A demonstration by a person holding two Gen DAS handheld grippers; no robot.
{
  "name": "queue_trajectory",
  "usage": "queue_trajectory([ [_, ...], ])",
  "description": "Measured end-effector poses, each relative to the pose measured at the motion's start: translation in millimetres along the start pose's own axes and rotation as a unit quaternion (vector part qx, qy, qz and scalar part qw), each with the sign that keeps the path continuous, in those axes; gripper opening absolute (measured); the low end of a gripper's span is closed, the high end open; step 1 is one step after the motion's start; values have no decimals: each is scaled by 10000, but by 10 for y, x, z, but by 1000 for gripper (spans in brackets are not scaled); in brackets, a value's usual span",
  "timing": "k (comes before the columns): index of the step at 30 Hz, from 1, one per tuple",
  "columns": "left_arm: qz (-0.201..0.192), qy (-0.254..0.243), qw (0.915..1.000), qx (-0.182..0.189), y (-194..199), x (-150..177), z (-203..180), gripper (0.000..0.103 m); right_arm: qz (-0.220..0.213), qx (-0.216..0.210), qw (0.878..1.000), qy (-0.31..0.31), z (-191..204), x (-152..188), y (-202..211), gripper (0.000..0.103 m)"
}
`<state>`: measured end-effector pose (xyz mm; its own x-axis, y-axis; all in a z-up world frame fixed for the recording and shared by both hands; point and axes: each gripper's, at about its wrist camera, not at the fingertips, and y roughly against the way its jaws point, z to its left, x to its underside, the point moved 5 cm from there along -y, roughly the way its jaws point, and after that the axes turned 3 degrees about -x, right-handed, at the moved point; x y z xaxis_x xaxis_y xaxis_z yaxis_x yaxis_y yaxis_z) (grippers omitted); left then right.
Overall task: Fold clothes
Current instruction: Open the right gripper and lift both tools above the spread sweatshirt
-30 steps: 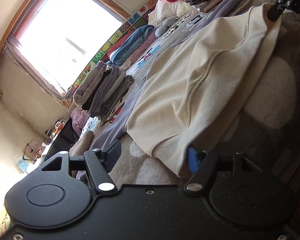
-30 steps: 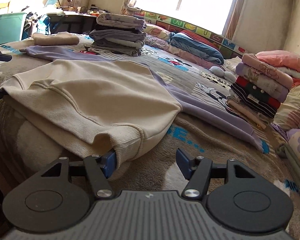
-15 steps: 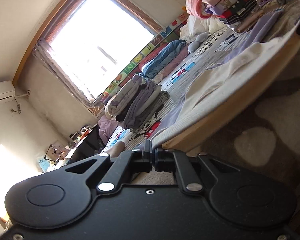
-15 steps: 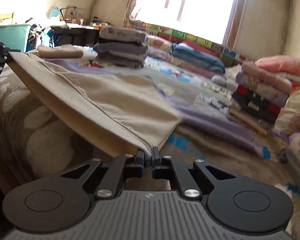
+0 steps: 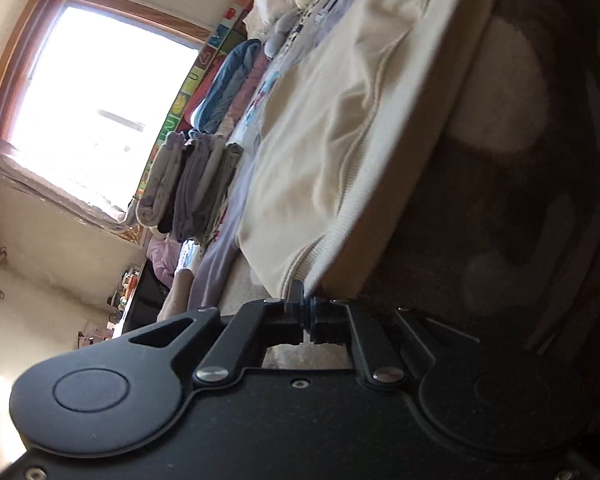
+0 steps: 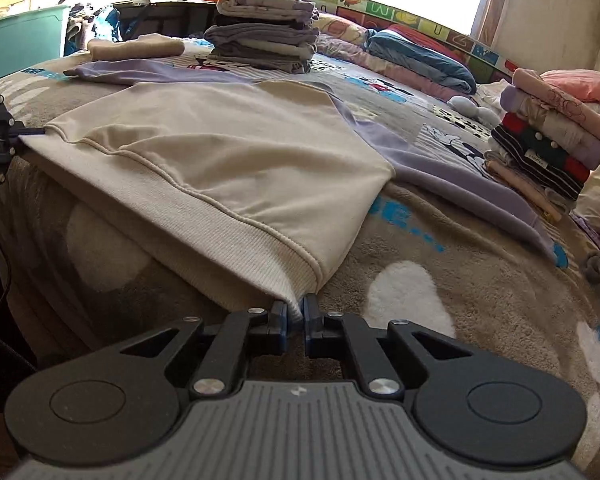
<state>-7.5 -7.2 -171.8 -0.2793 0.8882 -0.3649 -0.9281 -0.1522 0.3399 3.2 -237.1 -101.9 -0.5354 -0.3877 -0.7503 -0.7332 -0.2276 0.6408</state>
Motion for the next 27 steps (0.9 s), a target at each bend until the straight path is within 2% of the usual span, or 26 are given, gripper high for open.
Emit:
queue_trajectory([
  [1,-10,95,9999,58,21,-5,46,7,-11,51,10000,29,20,4,39,14],
  [2,-19,195,9997,131,43,-11,96,9,-33,22,10000,59,35,20,79,24],
  [3,-20,339,9989,318,80,-21,179,14,-57,-14,9999,90,49,36,119,26],
  [4,-22,478,9976,508,121,-30,260,28,-99,-67,9999,88,58,53,175,26],
  [5,-33,586,9956,724,187,-19,334,32,-152,-81,9998,58,50,57,240,26],
  [6,-48,702,9932,924,254,-9,410,32,-272,-118,9996,-17,27,49,313,26],
  [8,-138,1050,9884,1092,379,14,601,32,-573,-214,9978,-255,-33,24,470,26],
  [9,-180,1245,9853,1153,434,22,699,33,-744,-273,9961,-376,-61,-13,518,27],
  [10,-209,1581,9815,1061,438,17,809,34,-914,-333,9940,-494,-88,-51,562,27],
  [12,-264,2247,9701,884,439,4,1025,34,-1091,-437,9920,-466,-77,-170,532,27],
  [14,-280,2870,9537,855,324,-79,1148,34,-1192,-548,9907,-357,-33,-323,444,27],
  [16,-303,3309,9377,1018,207,-193,1152,34,-1389,-682,9876,-264,28,-488,355,26],
  [19,-114,3839,9131,1370,-48,-244,1008,34,-1674,-712,9831,-192,84,-643,217,27],
  [20,-16,3992,9050,1470,-139,-246,951,34,-1648,-694,9836,-228,69,-635,136,27],
  [22,643,4037,9011,1443,-393,-39,726,35,-447,-818,9943,-515,-14,-388,-309,27],
  [23,804,4207,8919,1451,-471,94,690,40,-295,-1013,9907,-860,-83,-230,-390,26],
  [24,938,4391,8813,1475,-537,222,672,41,-317,-1149,9861,-1158,-156,-165,-344,26],
  [25,885,4663,8658,1584,-510,303,771,41,-351,-1276,9806,-1448,-230,-110,-287,25],
  [27,816,4737,8671,1304,-440,334,885,40,-304,-1137,9849,-1268,-204,-59,-211,24],
])
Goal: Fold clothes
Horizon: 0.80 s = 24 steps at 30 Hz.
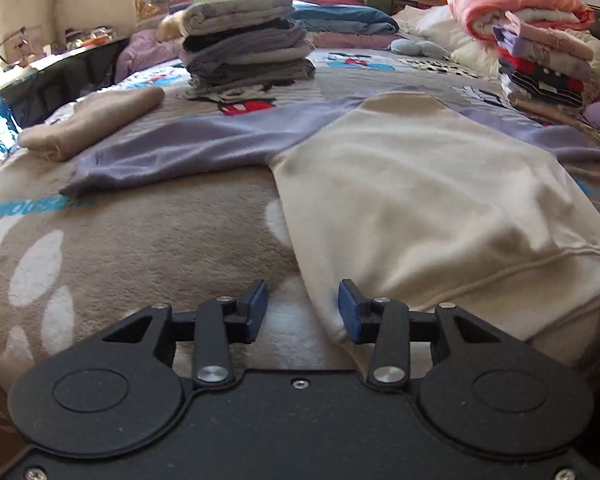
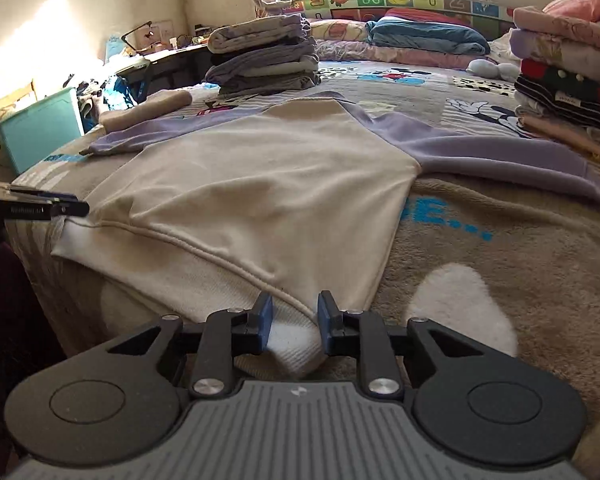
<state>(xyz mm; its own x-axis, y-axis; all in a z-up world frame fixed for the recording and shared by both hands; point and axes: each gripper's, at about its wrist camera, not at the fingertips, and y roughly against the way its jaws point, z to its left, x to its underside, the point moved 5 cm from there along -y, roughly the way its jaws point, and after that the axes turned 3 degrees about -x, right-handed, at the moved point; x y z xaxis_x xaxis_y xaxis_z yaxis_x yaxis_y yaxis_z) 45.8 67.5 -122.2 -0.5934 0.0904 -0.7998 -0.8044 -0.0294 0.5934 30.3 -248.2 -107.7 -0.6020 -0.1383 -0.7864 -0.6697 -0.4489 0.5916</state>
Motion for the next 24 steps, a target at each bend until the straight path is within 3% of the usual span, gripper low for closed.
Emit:
queue_trajectory([
  [4,-474,-54,9988,-85,184,-53,-29,36,100,170,9996,186,88,36,1,24],
  [7,-897,-245,9953,266,436,-131,-116,36,-264,105,9986,457,179,1,200,28],
  [10,-1108,-969,9847,938,607,-73,-360,43,-519,241,9899,1300,400,-17,416,32],
  [13,-1033,-2081,9651,1207,645,130,-719,44,-333,514,9738,2191,608,49,358,37],
  [16,-940,-3096,9405,1033,578,355,-978,44,58,855,9579,2740,713,126,214,37],
  [24,-834,-3389,9360,462,429,414,-920,44,497,1291,9369,3212,737,164,111,33],
])
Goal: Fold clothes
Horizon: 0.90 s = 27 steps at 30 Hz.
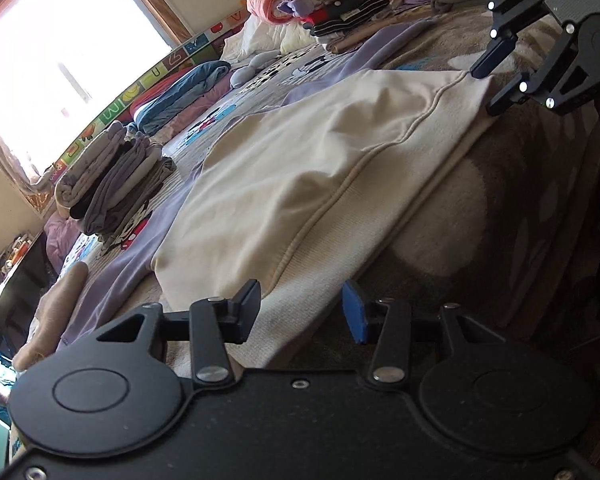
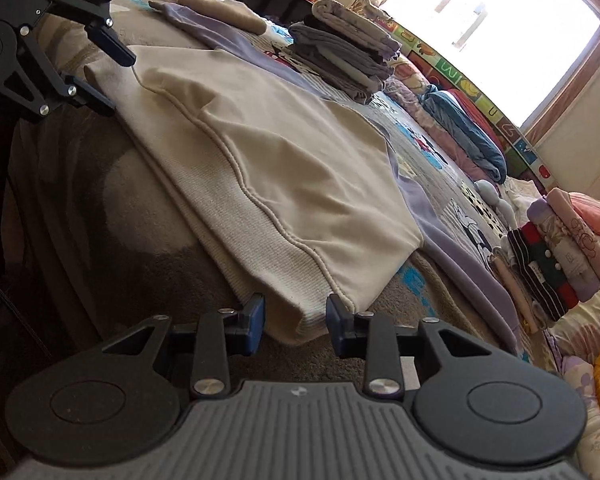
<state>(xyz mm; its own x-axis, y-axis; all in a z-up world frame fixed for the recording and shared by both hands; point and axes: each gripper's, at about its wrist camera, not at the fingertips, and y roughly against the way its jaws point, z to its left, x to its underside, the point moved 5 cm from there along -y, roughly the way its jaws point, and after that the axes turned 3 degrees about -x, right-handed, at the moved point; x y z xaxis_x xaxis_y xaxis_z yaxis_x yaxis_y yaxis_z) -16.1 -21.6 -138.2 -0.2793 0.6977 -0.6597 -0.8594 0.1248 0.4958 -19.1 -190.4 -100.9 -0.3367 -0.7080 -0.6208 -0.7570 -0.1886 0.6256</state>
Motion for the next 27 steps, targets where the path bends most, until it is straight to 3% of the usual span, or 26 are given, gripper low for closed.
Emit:
queue_trajectory([
  [5,31,-262,9996,-95,19,2,-25,44,-45,-42,9966,826,144,-82,-45,29],
  [7,81,-479,9987,-160,19,26,-49,44,-57,-255,9951,956,167,-86,-54,27],
  [9,146,-513,9983,-244,6,56,-26,44,-69,-479,9931,1071,187,-89,-62,2],
  [14,98,-365,9988,-326,6,35,41,44,-314,-924,9918,823,108,-109,192,3],
  [17,165,-337,9983,-456,-44,63,59,44,-145,-1137,9911,683,86,-21,186,3],
  [21,109,-148,9986,-499,-30,44,131,43,-173,-931,9935,639,72,-3,170,3],
  [23,131,-130,9984,-533,-36,46,142,34,-311,-739,9933,833,124,-37,196,3],
  [25,179,-166,9979,-608,-43,59,146,27,-299,-638,9926,987,167,-59,185,15],
  [26,206,-177,9975,-648,-45,67,149,20,-292,-536,9922,1091,176,-55,147,27],
  [27,235,-181,9970,-716,-46,76,165,16,-212,-562,9928,1034,160,-36,107,28],
])
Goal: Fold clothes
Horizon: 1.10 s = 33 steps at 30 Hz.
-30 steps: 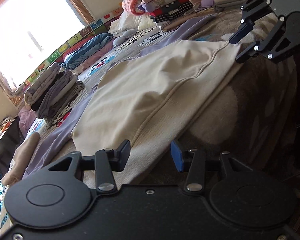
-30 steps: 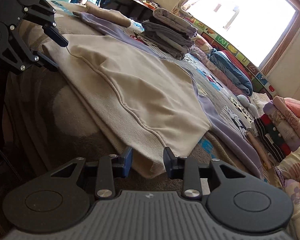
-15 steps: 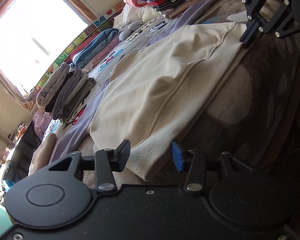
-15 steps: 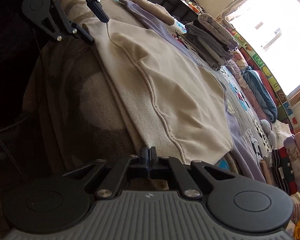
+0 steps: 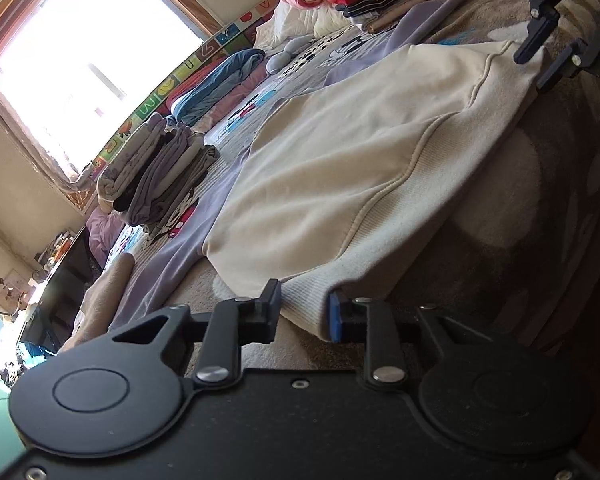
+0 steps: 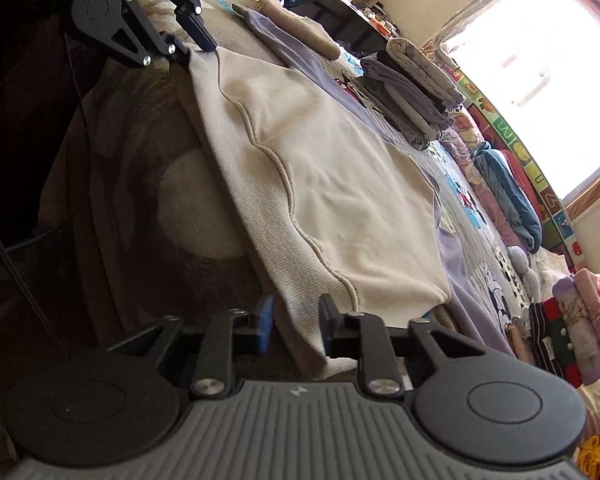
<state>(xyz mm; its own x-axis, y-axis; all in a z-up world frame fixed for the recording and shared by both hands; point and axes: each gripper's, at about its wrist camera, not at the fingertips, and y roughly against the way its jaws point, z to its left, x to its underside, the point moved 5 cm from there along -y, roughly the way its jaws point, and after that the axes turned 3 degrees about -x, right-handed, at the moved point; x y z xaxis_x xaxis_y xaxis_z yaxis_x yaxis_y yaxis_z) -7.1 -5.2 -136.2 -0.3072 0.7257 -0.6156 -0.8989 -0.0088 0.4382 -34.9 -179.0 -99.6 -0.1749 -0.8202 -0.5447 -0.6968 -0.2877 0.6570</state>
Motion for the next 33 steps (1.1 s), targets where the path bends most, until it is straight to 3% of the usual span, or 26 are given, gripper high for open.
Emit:
queue_trajectory([
  [2,54,25,9999,-150,0,24,48,11,158,-92,9997,-159,-35,53,-74,25],
  [3,84,28,9997,-213,-3,33,68,10,237,-137,9993,-238,-53,80,-111,16],
  [7,317,-3,9992,-256,-67,100,70,11,300,-270,9982,-454,-99,116,-115,16],
  [10,355,3,9992,-164,-52,102,91,28,143,-481,9961,-723,-167,90,-2,16],
  [12,449,-96,9989,17,-3,117,105,33,-9,-705,9904,-1187,-289,80,118,17],
  [13,491,-143,9986,109,26,124,113,41,-131,-778,9857,-1486,-382,82,185,17],
  [15,481,-59,9984,281,143,116,193,43,-382,-814,9688,-2311,-632,125,267,26],
  [16,463,167,9982,342,194,102,272,43,-521,-812,9525,-2888,-784,192,245,29],
  [18,446,1060,9925,409,202,77,494,45,-800,-798,9075,-4046,-1100,338,193,41],
  [20,436,1959,9785,477,205,55,717,46,-839,-729,8637,-4916,-1270,503,12,52],
  [23,571,3294,9407,581,99,137,950,46,-758,-762,8109,-5752,-1275,718,-267,56],
  [24,646,3520,9322,542,80,189,978,46,-856,-794,7989,-5901,-1216,746,-321,56],
  [25,722,3743,9231,502,61,242,1007,46,-910,-748,8005,-5877,-1145,742,-337,56],
  [27,858,4174,9036,445,26,344,1059,46,-863,-640,8198,-5624,-1030,712,-372,42],
  [28,830,4331,8955,602,16,368,1062,46,-836,-585,8295,-5491,-974,697,-390,37],
  [30,751,4580,8812,899,-32,347,1066,46,-905,-628,8215,-5595,-964,721,-399,28],
  [33,698,4804,8666,1154,-173,271,1055,46,-923,-633,8164,-5666,-1003,737,-391,27],
])
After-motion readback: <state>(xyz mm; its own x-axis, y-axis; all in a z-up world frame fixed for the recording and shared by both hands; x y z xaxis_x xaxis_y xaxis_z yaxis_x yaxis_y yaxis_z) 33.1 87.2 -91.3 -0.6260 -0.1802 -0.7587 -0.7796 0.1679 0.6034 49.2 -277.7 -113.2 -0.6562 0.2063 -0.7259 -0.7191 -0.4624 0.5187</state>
